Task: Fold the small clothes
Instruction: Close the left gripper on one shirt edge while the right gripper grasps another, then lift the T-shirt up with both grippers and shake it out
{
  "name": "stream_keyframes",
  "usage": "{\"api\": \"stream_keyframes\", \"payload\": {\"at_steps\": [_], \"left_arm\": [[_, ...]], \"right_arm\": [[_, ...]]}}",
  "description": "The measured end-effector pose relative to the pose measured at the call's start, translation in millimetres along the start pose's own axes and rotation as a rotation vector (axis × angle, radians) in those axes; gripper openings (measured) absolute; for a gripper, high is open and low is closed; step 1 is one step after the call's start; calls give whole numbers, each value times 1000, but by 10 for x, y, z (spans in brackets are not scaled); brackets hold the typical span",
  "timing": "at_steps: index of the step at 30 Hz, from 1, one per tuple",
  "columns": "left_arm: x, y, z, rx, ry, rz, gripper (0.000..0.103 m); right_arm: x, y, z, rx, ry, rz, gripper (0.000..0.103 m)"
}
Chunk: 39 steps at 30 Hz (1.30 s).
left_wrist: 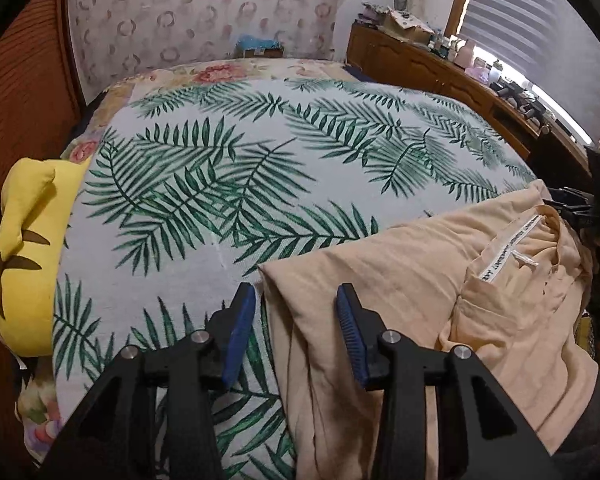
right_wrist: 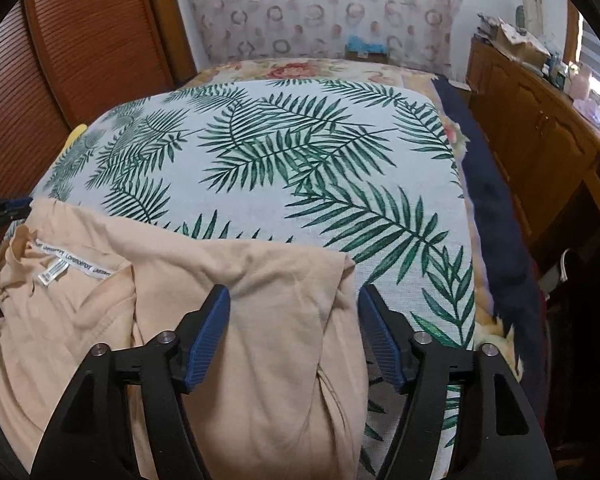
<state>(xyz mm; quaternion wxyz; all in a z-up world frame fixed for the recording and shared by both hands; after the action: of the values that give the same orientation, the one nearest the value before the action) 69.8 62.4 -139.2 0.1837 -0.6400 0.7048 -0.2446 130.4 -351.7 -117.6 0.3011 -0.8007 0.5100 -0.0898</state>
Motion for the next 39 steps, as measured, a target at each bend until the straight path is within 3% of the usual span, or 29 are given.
{"api": "stream_keyframes", "payload": {"at_steps": [9, 10, 12, 14, 16, 20, 29, 33, 39], "left_arm": [[-7, 28, 22, 22, 16, -22, 41], [2, 37, 18, 27, 18, -23, 41], [30, 47, 7, 34, 43, -24, 28], [62, 59, -8, 37, 80, -31, 12], [92, 57, -61, 54, 97, -37, 3], [141, -37, -520, 166, 133, -62, 1], [281, -657, -2085, 503, 178, -25, 1], [235, -996, -2757, 645, 128, 11, 1], [184, -1285, -3423, 803, 59, 46, 1]], "right_arm": [[-102, -6, 61, -5, 50, -57, 69], [-106, -3, 60, -3, 45, -63, 64], [-142, 0, 53, 4, 26, -75, 53], [-191, 11, 43, 10, -4, -82, 32], [-243, 30, 33, 13, -42, -87, 11], [-322, 32, -124, 71, -114, -62, 9], [-772, -388, -1475, 391, -136, -106, 8], [-1013, -678, -2135, 504, -112, -156, 8], [-1299, -1143, -3045, 650, -55, -256, 8]]}}
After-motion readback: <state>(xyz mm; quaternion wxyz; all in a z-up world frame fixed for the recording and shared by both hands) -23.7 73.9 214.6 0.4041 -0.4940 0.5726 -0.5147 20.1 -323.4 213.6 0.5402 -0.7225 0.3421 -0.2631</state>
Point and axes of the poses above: each gripper's, at about its wrist camera, not at the fingertips, and z roughly the way its jaws point, x to its right, y to its underside, the point moved 4 cm from there along z, roughly the way its jaws point, and after that the axes turned 6 degrees about -y, right-handed, at the moved point
